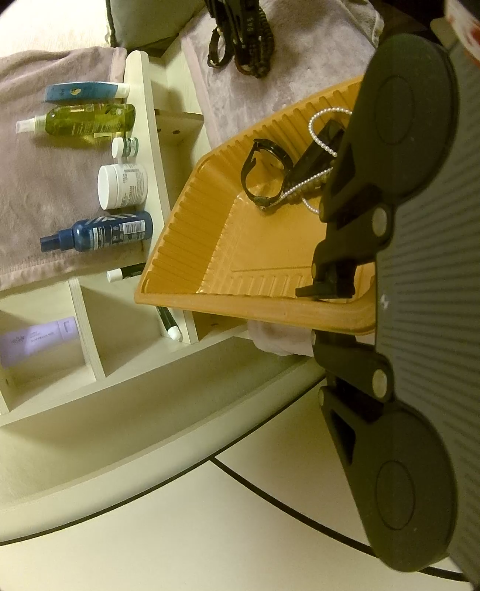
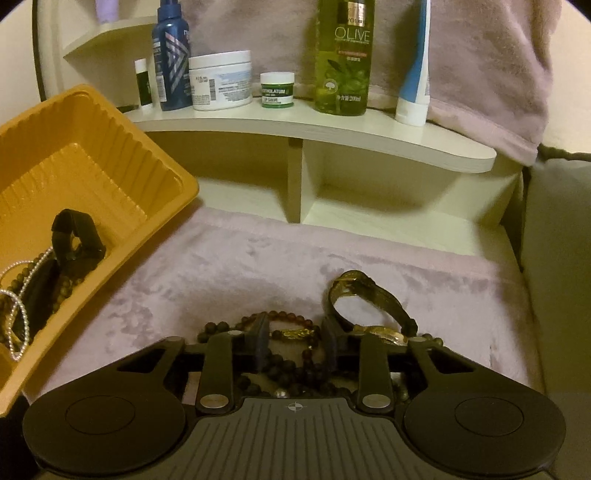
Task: Organize jewelry
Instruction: 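Grasp a small gold ring from the pile with the right gripper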
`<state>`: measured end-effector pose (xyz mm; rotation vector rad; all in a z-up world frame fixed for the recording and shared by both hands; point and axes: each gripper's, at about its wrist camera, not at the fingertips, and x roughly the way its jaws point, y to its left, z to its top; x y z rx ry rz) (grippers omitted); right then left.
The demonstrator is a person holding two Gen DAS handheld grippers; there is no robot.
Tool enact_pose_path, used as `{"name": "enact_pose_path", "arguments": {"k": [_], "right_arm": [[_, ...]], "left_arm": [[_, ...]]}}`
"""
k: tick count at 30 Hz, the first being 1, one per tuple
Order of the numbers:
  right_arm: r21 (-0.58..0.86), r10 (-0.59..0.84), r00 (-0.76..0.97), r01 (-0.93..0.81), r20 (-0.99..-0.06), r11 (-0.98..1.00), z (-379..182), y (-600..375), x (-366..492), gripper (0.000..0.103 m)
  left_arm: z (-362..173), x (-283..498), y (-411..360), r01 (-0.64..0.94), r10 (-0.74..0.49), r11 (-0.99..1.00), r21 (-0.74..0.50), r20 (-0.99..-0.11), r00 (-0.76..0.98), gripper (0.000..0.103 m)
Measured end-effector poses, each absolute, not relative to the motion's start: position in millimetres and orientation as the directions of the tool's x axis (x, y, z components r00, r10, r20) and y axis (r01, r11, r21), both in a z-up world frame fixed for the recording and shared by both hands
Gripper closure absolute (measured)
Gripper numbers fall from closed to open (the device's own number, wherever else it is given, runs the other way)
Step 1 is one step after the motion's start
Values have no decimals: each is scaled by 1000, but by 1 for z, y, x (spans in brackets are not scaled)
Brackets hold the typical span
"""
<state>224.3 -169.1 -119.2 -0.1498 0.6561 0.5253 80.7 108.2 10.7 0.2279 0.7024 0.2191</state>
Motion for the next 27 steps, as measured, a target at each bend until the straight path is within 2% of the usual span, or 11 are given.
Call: {"name": "enact_pose_path", "arguments": {"k": [2,3,4,9,13,16,18,20,27], "right_arm": [[20,416,674,-512,-611,859,-120,-169,221,85],[28,419,676,-509,-607,860,-120,-171,220,90],[34,422,682,-504,-597,863,-119,-173,218,103],[10,426,708,-510,-564,860,-107,-175,206,103],[43,435,693,-505,-575,862,-106,-178,209,103],[22,413,684,-502,-601,865,-111,-175,213,96],[8,395,680,-497,-617,867,-115,-172,217,81],[7,398,677,-502,-619,865,-120,-171,221,74],[-144,367,709,-548,-602,824,-127,-152,219,74]], "left_arm": [[10,81,109,-124,275,952,278,-611,742,99],[10,81,109,-124,275,953,278,-611,742,99],[10,81,109,-123,275,953,278,-612,742,99],[11,81,109,-124,274,953,277,-612,742,99],[11,81,109,-124,273,954,275,-612,743,99],[11,81,109,-123,272,954,274,-612,743,99],[11,81,109,-123,273,953,276,-612,743,99],[11,81,109,-122,272,953,276,-612,743,99],[11,81,109,-124,274,953,276,-612,742,99]]}}
